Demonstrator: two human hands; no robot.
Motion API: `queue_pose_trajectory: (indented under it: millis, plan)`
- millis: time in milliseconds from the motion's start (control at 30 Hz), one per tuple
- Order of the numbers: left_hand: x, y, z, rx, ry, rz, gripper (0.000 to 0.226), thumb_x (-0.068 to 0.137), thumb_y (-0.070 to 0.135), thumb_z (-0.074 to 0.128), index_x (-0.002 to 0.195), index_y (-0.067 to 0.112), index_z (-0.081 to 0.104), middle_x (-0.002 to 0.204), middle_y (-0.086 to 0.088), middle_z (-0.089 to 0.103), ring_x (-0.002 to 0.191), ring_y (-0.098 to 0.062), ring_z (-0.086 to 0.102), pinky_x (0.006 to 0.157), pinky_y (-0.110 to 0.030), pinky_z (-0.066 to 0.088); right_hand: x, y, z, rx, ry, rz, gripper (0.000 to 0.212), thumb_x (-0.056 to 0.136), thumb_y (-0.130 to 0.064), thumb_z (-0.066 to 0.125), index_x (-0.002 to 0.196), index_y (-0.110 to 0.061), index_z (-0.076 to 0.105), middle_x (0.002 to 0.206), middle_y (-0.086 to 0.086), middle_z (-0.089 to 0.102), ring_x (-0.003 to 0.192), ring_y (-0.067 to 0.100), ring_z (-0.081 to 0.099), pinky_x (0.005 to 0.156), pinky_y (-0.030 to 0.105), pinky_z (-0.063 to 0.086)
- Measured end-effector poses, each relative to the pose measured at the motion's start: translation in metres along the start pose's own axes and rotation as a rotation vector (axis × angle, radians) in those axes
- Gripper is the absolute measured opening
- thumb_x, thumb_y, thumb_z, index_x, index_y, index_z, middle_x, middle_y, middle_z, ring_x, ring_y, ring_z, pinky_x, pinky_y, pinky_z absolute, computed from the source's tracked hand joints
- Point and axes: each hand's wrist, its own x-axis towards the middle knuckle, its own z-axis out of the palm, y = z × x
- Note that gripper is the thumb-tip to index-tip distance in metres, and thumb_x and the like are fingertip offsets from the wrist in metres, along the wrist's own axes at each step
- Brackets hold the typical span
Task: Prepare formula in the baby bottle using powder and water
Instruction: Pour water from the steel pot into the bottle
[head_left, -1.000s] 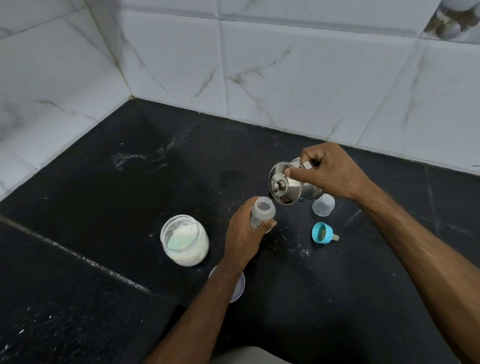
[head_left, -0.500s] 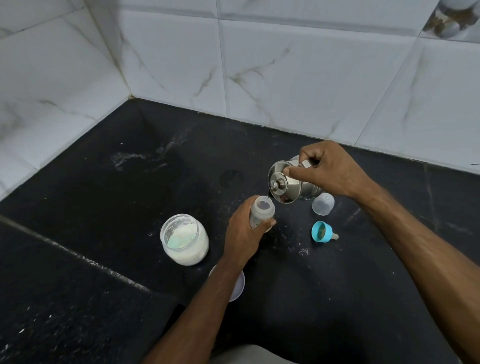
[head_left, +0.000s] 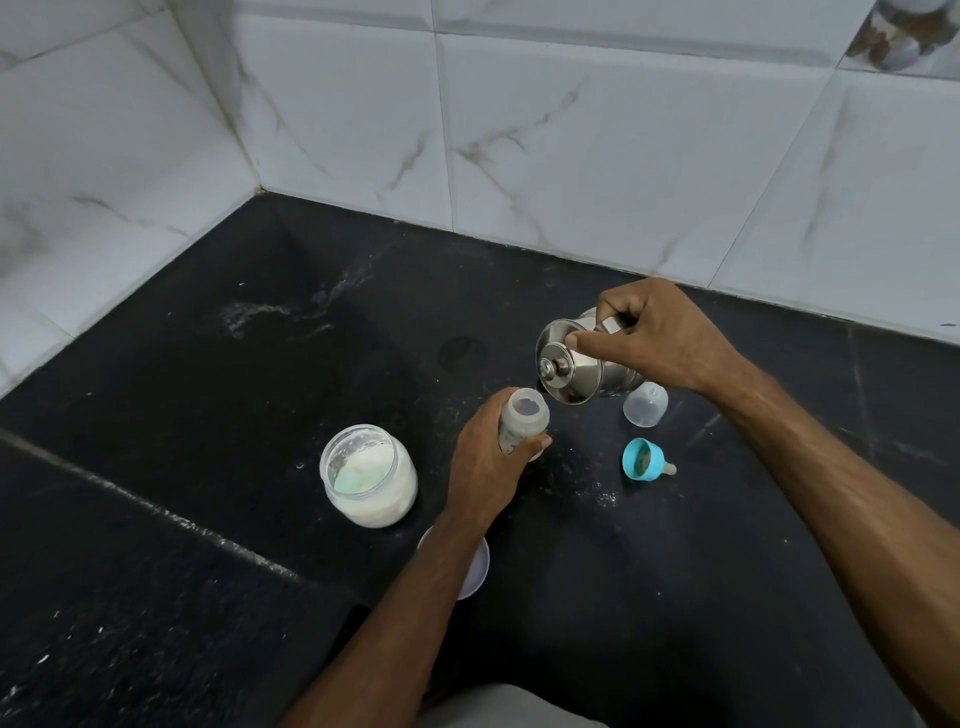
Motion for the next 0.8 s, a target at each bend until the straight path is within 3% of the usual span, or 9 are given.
queue_pose_trajectory:
  millis: [200,367,500,800]
  plan:
    - [0.0005,-0.0004,-0.0001,0.0,0.003,0.0,0.044,0.083,0.023,0.075,0.117,0.033,0.049,0.107,0.033,0.049,0.1,0.029,0.046,0.086,0.004,0.033,0.001,0.0012,0.0007,0.006,-0.004,-0.009,0.033,0.082,-0.029,0.073,0.065,-0.004,0.059,0.063,0.017,0.061,0.054,0.017,0.048,0.055,0.032,0.041]
    - [0.001,-0.0026,0.0007,0.001,0.003,-0.008,0.048,0.083,0.029,0.075,0.125,0.025,0.053,0.12,0.016,0.057,0.105,0.014,0.051,0.096,-0.008,0.038,0.001,0.0004,0.001,-0.004,-0.009,-0.009,0.033,0.083,-0.03,0.072,0.066,-0.005,0.06,0.063,0.016,0.061,0.055,0.017,0.048,0.056,0.031,0.04]
    - [0.0001,-0.0004,0.0,0.011,0.008,-0.007,0.046,0.082,0.027,0.075,0.12,0.033,0.05,0.114,0.024,0.053,0.102,0.025,0.047,0.089,0.003,0.033,0.0003,-0.0006,0.0005,0.006,-0.01,-0.015,0.033,0.082,-0.03,0.073,0.065,-0.005,0.06,0.063,0.017,0.061,0.055,0.017,0.047,0.056,0.031,0.04]
    - [0.0006,-0.0011,-0.0002,0.005,0.008,-0.002,0.046,0.083,0.027,0.075,0.12,0.033,0.05,0.113,0.025,0.055,0.103,0.026,0.046,0.087,0.003,0.033,0.0001,-0.001,-0.0001,-0.003,-0.011,-0.021,0.034,0.082,-0.027,0.073,0.061,-0.007,0.055,0.057,0.012,0.055,0.051,0.01,0.04,0.053,0.027,0.036]
